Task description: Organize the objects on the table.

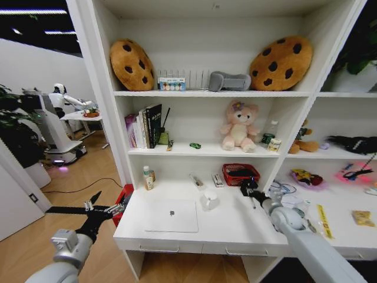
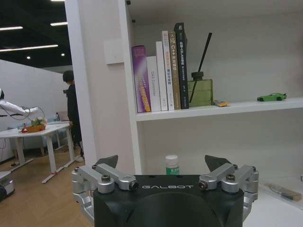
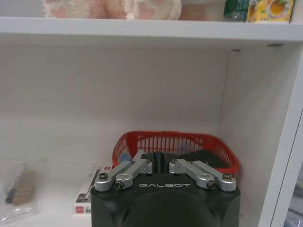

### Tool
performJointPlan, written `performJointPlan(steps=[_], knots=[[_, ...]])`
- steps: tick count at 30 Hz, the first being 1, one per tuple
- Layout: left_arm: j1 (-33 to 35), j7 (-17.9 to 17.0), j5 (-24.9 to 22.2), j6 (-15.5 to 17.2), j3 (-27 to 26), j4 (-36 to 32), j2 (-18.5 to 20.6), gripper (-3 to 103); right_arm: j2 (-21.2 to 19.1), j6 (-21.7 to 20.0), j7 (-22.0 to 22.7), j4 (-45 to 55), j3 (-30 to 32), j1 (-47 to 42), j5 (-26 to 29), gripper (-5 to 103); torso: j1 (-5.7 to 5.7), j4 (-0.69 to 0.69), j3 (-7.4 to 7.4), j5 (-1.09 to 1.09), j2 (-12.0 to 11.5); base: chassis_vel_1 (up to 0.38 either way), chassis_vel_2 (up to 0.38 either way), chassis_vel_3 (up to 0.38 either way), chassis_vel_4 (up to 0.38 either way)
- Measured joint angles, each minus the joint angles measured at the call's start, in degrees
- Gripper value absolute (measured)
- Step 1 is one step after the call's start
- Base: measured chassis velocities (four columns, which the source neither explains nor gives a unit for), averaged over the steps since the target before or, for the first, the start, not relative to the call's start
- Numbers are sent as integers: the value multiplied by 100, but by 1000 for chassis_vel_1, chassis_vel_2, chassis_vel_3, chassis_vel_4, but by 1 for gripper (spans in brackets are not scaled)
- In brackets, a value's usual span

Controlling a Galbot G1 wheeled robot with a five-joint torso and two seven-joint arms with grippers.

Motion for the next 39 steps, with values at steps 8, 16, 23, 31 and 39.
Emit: performJointPlan(steps=[8, 16, 23, 31, 39], knots=[[0, 0, 0, 0, 0, 0, 0, 100, -97, 610, -224, -876, -350, 870, -88, 10, 0, 0, 0, -1, 0, 0, 0, 0, 0], [0, 0, 0, 0, 0, 0, 0, 100, 131, 1143, -380, -2013, -766, 1688, -567, 10, 1, -1, 0, -1, 0, 0, 0, 0, 0], [0, 0, 0, 0, 0, 0, 0, 100, 459, 1730, -440, -2962, -1223, 2355, -806, 10, 1, 0, 0, -1, 0, 0, 0, 0, 0], [0, 0, 0, 0, 0, 0, 0, 100, 622, 2100, -522, -3560, -1383, 2635, -1118, 10, 0, -1, 0, -2, 0, 0, 0, 0, 0], [0, 0, 0, 0, 0, 0, 0, 100, 687, 2345, -310, -3695, -1358, 2633, -1295, 27, 0, 0, 0, -1, 0, 0, 0, 0, 0]])
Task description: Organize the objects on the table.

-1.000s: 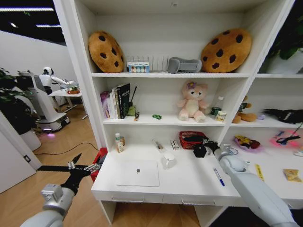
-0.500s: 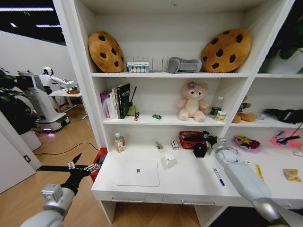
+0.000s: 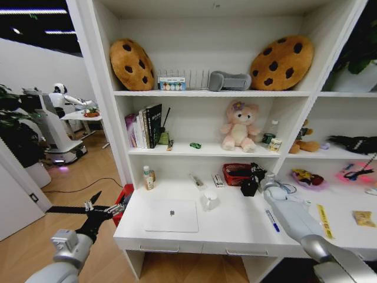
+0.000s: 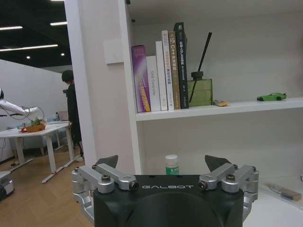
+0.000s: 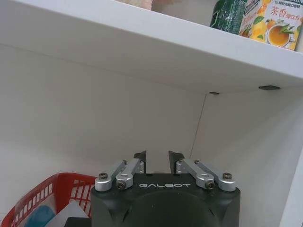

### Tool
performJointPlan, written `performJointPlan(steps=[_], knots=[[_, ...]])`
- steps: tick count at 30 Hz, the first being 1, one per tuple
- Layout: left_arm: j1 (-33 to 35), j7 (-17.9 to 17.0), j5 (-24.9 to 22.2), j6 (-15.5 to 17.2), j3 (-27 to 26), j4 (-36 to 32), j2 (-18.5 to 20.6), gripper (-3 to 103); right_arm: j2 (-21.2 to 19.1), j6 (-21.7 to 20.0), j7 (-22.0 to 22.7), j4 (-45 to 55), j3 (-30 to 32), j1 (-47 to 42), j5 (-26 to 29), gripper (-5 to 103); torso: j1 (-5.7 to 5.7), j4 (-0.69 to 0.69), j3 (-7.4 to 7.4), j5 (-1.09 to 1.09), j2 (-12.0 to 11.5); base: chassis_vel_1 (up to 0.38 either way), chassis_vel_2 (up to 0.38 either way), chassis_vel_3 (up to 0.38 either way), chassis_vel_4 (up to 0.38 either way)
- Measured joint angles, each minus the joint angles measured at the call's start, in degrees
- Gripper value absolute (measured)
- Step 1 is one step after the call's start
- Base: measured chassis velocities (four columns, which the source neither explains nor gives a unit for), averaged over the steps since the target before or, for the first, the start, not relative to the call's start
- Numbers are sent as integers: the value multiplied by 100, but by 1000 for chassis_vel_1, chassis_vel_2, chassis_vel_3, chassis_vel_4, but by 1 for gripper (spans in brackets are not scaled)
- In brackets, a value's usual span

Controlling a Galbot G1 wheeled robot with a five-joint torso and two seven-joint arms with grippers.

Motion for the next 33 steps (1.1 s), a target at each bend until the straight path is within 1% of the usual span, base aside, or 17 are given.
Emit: performJointPlan(steps=[3, 4, 5, 7, 8, 10, 12, 14, 15, 16, 17, 21, 25, 27, 28, 30, 33], knots=[[0, 0, 0, 0, 0, 0, 0, 100, -1, 18, -38, -16, 6, -3, 1, 32, 0, 0, 0, -1, 0, 0, 0, 0, 0], [0, 0, 0, 0, 0, 0, 0, 100, -1, 29, -57, -18, 9, -9, 1, 37, 0, 0, 0, -1, 0, 0, 0, 0, 0], [0, 0, 0, 0, 0, 0, 0, 100, -32, 2, -66, 240, 144, -184, 21, 54, 1, 1, 0, 1, -1, 0, 0, 0, 0], [0, 0, 0, 0, 0, 0, 0, 100, -170, -223, -185, 802, 349, -489, 84, 64, 1, 1, 0, 0, 0, 0, 0, 0, 0], [0, 0, 0, 0, 0, 0, 0, 100, -170, -223, -185, 802, 349, -489, 84, 64, 1, 1, 0, 0, 0, 0, 0, 0, 0], [0, 0, 0, 0, 0, 0, 0, 100, -434, -476, -220, 1801, 652, -1089, 382, 75, 0, 1, -1, -1, 0, 0, 0, 0, 0], [0, 0, 1, 0, 0, 0, 0, 100, -540, -616, -153, 2265, 807, -1414, 512, 81, 0, 2, -1, -2, 0, 0, 0, 0, 0], [0, -1, 0, 1, 0, 0, 0, 100, -731, -972, 96, 3131, 1161, -2198, 626, 91, 0, 0, -1, -2, 1, 0, 0, 0, 0], [0, -1, 0, 1, 0, 0, 0, 100, -731, -972, 96, 3131, 1161, -2198, 626, 91, 0, 0, -1, -2, 1, 0, 0, 0, 0], [0, -1, 0, 1, 0, 0, 0, 100, -792, -1095, 250, 3492, 1358, -2618, 629, 91, 0, -2, -1, 1, 1, 0, 0, 0, 0], [0, 1, 0, 0, 1, 0, 0, 100, -833, -1317, 431, 3977, 1692, -3226, 635, 99, -1, -2, -2, 1, 1, 0, 0, 0, 0], [0, -1, 1, 1, 0, 0, 0, 100, -786, -1827, 698, 4885, 2307, -4323, 843, 100, -1, -2, -2, 0, 1, 0, 0, 0, 0], [0, -1, 0, 0, 0, 0, 0, 100, -765, -2266, 886, 5388, 2656, -4892, 1174, 100, -1, -1, -2, 0, 1, 0, 0, 0, 0], [0, -1, 1, 0, -1, 0, 0, 100, -784, -2779, 1001, 5775, 2996, -5367, 1570, 100, -1, 0, -1, -1, 1, 0, 0, 0, 0], [0, -1, 1, 0, -1, 0, 0, 100, -784, -2779, 1001, 5775, 2996, -5367, 1570, 100, -1, 0, -1, -1, 1, 0, 0, 0, 0], [0, 0, 1, 0, 0, 0, 0, 100, -846, -3259, 1023, 5942, 3341, -5828, 1978, 100, -1, -1, -1, -2, 1, 0, 0, 0, 0], [0, 0, 1, 1, 0, 0, 0, 100, -898, -3282, 1008, 5682, 3382, -5923, 2114, 100, -1, 0, -1, -1, 1, 0, 0, 0, 0]])
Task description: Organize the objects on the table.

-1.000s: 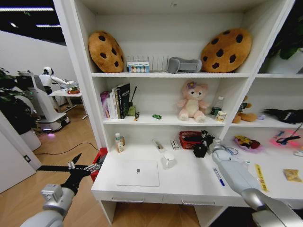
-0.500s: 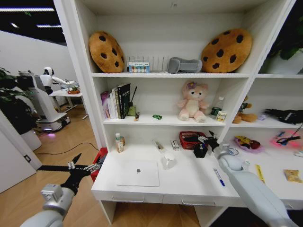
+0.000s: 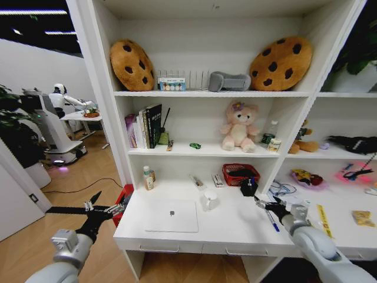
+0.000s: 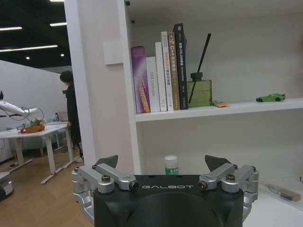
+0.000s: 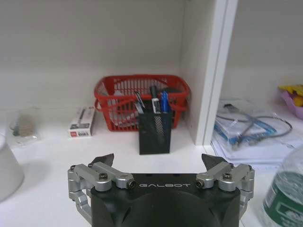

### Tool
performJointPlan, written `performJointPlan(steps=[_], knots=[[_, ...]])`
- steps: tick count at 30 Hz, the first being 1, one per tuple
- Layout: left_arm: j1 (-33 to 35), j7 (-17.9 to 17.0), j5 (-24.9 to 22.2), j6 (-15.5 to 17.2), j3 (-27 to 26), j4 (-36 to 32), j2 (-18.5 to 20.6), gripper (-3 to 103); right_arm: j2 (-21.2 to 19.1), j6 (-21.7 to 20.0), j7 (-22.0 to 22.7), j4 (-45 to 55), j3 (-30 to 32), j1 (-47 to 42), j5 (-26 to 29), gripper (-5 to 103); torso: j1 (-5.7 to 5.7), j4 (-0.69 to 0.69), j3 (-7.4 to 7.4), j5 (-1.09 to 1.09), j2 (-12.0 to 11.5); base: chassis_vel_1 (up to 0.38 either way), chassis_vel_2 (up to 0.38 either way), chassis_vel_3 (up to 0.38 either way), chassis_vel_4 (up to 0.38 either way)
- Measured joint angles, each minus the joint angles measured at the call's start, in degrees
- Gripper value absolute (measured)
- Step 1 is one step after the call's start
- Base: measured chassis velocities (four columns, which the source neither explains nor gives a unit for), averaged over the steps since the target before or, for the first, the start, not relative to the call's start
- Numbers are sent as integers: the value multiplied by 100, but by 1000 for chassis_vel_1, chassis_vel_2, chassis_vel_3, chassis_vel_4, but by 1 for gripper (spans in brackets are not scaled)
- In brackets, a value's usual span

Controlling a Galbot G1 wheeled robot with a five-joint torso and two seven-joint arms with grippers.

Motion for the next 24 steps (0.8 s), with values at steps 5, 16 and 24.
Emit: performJointPlan(steps=[5, 16, 24], knots=[[0, 0, 0, 0, 0, 0, 0, 100, -218, 184, -272, -880, -240, 113, -18, 100, 1, -1, 1, 4, -1, 0, 0, 0, 0], [0, 0, 0, 0, 0, 0, 0, 100, -380, 278, -830, -1761, -644, 742, -128, 100, 2, 0, 1, 0, -1, 0, 0, 0, 0], [0, 0, 0, 0, 0, 0, 0, 100, -218, 172, -1027, -2227, -883, 1217, 24, 100, 2, 0, 1, 1, -1, 0, 0, 0, 0]])
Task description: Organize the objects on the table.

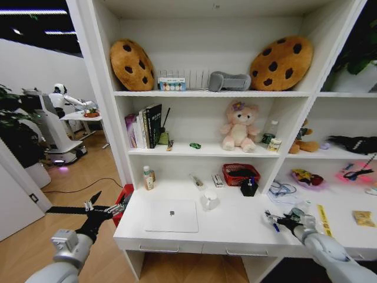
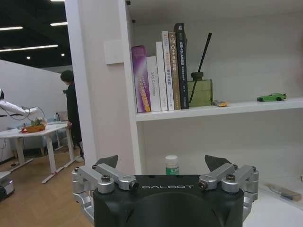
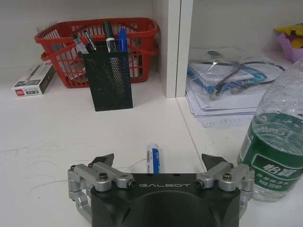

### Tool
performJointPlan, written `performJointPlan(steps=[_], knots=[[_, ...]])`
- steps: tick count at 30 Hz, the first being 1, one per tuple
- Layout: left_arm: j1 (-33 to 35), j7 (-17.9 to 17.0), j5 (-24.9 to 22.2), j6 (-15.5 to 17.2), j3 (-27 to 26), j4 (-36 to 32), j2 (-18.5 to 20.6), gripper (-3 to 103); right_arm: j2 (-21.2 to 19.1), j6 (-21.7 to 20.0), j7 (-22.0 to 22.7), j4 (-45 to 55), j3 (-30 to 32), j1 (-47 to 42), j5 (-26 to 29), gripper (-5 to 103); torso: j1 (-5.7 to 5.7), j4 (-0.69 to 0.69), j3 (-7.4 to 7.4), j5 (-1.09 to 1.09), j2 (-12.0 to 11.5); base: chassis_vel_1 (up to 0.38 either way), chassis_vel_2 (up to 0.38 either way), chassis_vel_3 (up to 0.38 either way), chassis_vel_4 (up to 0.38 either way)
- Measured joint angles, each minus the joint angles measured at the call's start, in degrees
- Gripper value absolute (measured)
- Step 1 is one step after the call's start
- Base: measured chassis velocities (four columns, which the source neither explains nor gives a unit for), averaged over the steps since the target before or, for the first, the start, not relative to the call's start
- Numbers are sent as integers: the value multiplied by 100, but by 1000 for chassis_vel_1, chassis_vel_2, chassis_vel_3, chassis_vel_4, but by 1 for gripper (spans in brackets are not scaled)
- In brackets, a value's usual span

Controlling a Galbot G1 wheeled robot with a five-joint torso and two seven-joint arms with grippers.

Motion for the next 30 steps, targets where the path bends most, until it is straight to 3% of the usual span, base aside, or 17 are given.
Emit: performJointPlan(steps=[16, 22, 25, 30], knots=[[0, 0, 0, 0, 0, 0, 0, 100, 197, -72, -110, -540, -489, 854, 20, 103, 0, 1, 0, 0, 0, 0, 0, 0, 0], [0, 0, 0, 0, 0, 0, 0, 100, 213, -149, -78, -621, -549, 881, -22, 98, 0, 0, 0, 0, 0, 0, 0, 0, 0], [0, 0, 0, 0, 0, 0, 0, 100, 225, -149, -25, -640, -550, 857, -44, 92, 0, 0, 0, 0, 0, 0, 0, 0, 0], [0, 0, 0, 0, 0, 0, 0, 100, 256, -27, -17, -817, -556, 880, -122, 71, 0, 0, -1, -4, 0, 0, 0, 0, 0]])
